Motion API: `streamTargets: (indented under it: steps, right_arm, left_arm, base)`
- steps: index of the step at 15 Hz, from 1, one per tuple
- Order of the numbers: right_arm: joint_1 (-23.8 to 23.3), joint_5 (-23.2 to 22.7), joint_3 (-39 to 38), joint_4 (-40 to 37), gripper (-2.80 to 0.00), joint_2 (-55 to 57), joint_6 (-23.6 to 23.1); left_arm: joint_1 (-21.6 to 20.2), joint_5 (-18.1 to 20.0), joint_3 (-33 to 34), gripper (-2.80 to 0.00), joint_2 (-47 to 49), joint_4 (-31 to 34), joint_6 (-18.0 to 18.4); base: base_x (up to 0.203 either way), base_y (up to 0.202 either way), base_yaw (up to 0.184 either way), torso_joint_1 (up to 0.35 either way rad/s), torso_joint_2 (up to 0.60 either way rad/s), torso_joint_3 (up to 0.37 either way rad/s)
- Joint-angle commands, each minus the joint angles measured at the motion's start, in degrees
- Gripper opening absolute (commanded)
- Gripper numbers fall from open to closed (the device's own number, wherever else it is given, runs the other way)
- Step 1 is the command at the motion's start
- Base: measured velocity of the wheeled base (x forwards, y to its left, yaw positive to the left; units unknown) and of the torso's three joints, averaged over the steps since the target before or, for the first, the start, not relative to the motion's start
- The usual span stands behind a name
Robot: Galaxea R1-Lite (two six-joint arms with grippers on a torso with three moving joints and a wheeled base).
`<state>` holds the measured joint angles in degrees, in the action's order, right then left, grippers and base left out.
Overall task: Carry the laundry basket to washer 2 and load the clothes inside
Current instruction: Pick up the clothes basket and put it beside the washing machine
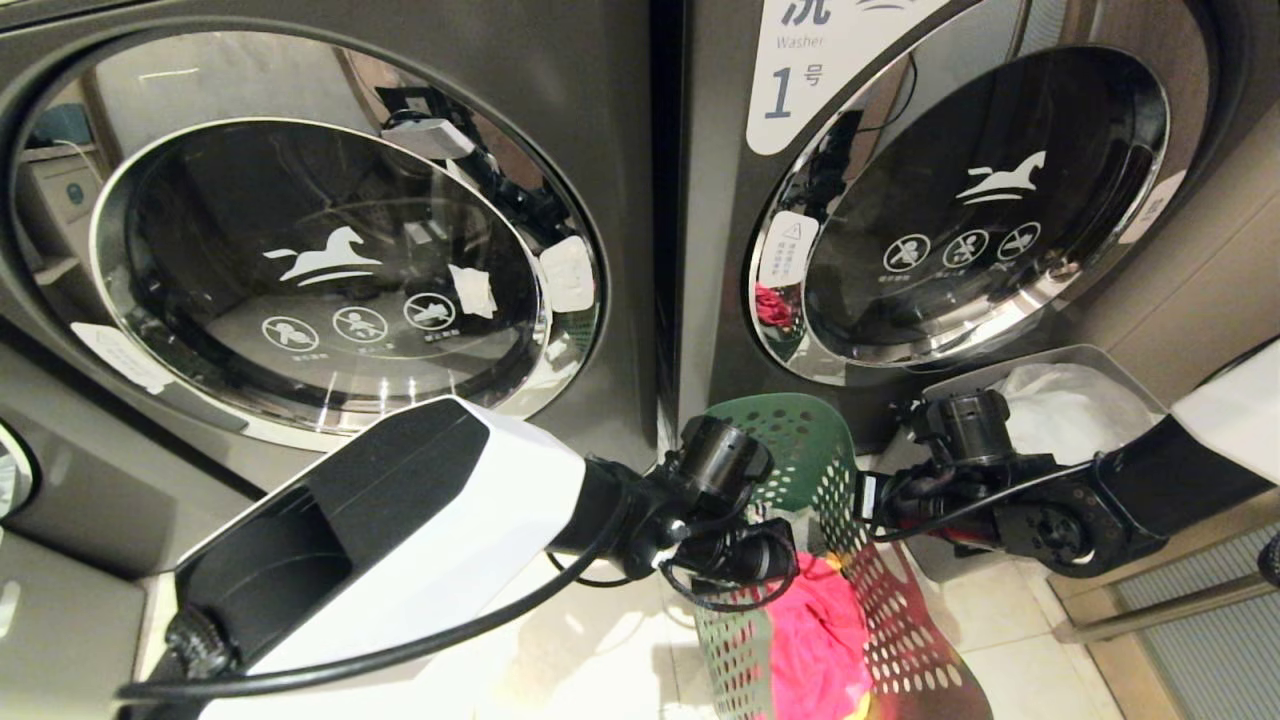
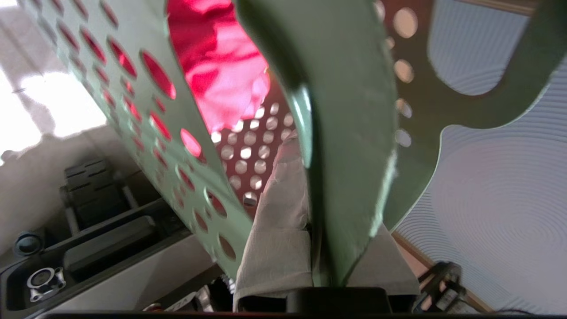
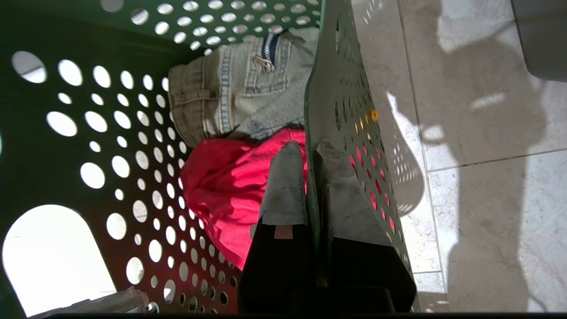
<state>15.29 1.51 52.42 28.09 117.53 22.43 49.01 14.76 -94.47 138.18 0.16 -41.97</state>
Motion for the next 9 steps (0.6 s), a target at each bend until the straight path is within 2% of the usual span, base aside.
streamTargets:
  steps: [1,3,9]
  right_arm:
    - [-0.08,0.07,0.43,0.13,-2.80,0.77,0.07]
    - [-0.26,0.07,0.67,0.13,-2.80,0.86,0.01]
    - [-0.74,0.07,1.98,0.13,-2.80,1.07,-0.06]
  left_arm:
    - [0.04,-0.10,-2.41,-2.80,1.52,1.55,-0.22]
    - [0.04,-0.17,-4.37,-2.80,2.00,3.34,-0.22]
    - [0.04,-0.35,-4.85,-2.80,2.27,3.44,-0.22]
  base:
    - [0.000,0.000,0.000,0.002,0.01,-0.207]
    - [0.000,0.000,0.000,0.002,0.01,-0.204]
    - [0.000,0.000,0.000,0.003,0.00,-0.200]
